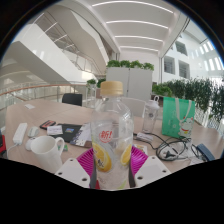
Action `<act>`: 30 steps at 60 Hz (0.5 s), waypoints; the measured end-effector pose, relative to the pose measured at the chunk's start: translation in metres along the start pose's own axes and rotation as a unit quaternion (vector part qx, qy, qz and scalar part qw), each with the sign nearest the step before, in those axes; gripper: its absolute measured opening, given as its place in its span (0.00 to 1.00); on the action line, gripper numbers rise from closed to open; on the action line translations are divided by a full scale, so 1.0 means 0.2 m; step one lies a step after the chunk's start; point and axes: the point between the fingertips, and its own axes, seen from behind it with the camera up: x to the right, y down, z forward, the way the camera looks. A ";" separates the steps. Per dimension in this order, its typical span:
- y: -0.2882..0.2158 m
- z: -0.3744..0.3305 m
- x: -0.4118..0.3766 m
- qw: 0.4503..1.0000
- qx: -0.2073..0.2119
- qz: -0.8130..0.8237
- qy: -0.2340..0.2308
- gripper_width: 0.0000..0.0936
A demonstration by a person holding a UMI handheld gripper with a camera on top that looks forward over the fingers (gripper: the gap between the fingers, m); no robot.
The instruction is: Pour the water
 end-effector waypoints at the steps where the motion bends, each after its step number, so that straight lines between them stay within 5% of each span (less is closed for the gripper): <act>1: 0.02 0.01 -0.01 1.000 0.002 0.000 -0.005 0.48; 10: 0.21 0.02 -0.07 0.999 -0.006 0.035 -0.037 0.49; 14: 0.12 -0.02 -0.05 0.998 0.034 0.044 -0.035 0.49; 22: 0.15 0.00 -0.05 0.997 0.041 0.050 -0.036 0.52; 30: 0.22 -0.02 -0.07 0.997 -0.023 0.054 -0.059 0.64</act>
